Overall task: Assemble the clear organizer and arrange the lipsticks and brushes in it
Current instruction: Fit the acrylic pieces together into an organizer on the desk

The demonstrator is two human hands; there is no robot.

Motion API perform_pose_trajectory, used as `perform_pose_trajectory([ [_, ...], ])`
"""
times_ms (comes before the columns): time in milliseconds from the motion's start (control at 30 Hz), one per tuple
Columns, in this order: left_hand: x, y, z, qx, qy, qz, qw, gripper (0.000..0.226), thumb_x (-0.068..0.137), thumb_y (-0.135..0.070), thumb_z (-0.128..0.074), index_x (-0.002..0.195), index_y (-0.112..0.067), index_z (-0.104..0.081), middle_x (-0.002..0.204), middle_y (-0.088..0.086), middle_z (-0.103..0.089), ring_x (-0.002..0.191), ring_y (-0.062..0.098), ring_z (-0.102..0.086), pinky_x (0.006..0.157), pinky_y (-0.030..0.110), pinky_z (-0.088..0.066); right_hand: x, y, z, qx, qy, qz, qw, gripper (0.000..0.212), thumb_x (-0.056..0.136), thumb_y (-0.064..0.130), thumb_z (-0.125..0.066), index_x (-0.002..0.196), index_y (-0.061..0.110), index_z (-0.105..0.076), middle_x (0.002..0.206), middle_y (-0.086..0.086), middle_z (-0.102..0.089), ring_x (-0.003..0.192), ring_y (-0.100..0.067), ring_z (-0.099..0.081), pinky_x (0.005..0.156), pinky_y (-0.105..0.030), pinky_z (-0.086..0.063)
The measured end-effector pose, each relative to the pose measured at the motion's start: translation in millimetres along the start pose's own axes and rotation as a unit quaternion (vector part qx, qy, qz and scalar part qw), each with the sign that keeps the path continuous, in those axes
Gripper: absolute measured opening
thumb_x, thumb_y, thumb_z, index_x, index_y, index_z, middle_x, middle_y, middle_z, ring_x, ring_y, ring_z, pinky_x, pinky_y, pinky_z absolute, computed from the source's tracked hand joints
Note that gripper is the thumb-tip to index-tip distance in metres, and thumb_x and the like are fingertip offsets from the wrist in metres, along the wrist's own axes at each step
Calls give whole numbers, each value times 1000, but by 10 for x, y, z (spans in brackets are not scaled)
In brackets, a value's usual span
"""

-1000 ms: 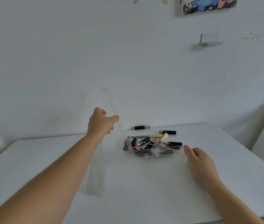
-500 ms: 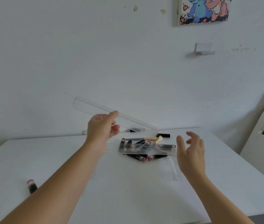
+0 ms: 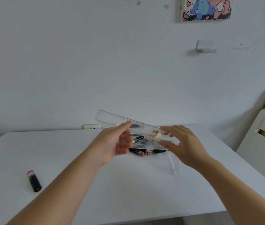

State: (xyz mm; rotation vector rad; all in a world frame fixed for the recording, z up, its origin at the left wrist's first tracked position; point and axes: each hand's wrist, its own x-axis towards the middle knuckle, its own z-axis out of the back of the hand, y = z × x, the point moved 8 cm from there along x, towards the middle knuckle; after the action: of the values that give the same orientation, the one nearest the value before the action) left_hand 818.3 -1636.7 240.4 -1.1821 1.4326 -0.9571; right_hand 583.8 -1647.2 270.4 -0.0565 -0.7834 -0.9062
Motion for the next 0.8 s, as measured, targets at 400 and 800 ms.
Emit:
perform_pose_trajectory([
  [400,-173,37,1395,305,-247,-212,895,17,97,-35,-63,81,-36,-70,85,-26,-68,63,0,-58,57,20,-42,-212,-345,-517,57,150,-50,986,39,87,49,-68,120,59,-51,129,39,-38,125,-4,-35,111,-38,-30],
  [800,80,370,1287,344,-205,-230,887,18,97,-33,-65,114,-38,-68,97,-29,-64,50,5,-50,59,8,-43,-168,-366,-670,30,158,-27,987,45,80,75,-43,123,61,-50,135,40,-33,134,-2,-28,111,-31,-16],
])
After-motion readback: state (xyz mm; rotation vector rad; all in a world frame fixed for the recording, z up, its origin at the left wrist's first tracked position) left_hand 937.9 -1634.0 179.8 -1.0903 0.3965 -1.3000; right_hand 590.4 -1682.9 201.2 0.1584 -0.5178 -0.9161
